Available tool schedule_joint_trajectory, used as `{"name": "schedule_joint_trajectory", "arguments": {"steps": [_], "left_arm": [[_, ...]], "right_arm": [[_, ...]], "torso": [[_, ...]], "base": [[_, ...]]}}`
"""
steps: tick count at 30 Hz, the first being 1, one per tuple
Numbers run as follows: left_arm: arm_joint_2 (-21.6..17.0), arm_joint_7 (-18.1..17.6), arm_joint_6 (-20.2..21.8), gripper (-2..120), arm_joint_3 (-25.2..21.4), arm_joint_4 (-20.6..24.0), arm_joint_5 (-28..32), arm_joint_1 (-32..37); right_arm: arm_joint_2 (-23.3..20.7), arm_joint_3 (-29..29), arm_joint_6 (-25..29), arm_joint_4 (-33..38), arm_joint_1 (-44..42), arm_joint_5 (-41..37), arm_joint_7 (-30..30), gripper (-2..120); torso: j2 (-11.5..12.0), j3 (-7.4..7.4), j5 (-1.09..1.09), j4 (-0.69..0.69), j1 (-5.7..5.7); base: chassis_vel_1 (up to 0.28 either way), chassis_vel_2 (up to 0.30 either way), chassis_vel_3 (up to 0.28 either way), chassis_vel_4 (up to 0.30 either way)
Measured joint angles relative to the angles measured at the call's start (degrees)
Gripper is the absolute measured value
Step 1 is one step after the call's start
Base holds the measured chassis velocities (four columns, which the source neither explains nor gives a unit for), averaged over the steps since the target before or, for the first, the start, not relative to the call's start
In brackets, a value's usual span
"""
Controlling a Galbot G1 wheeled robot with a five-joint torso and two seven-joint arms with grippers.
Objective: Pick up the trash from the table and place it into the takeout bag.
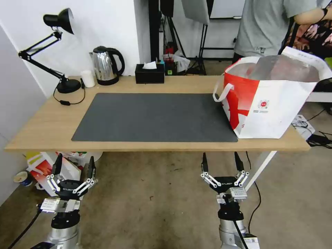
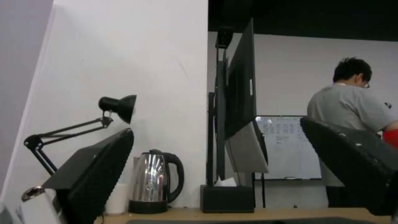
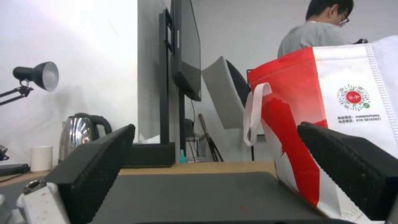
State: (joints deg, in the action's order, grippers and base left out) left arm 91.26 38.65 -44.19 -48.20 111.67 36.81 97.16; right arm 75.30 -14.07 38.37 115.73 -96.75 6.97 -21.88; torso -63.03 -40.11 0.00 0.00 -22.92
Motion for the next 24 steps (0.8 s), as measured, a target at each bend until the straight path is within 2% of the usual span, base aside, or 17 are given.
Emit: {"name": "schedule_joint_trajectory", "arguments": {"steps": [24], "left_arm": [[0.0, -0.1, 0.0, 100, 0.0, 0.0, -0.1, 0.0]], "right_arm": [[0.0, 0.0, 0.0, 0.0, 0.0, 0.0, 0.0, 100]], "torso": [[0.0, 0.0, 0.0, 0.0, 0.0]], "base": [[0.0, 0.0, 0.0, 0.0]]}}
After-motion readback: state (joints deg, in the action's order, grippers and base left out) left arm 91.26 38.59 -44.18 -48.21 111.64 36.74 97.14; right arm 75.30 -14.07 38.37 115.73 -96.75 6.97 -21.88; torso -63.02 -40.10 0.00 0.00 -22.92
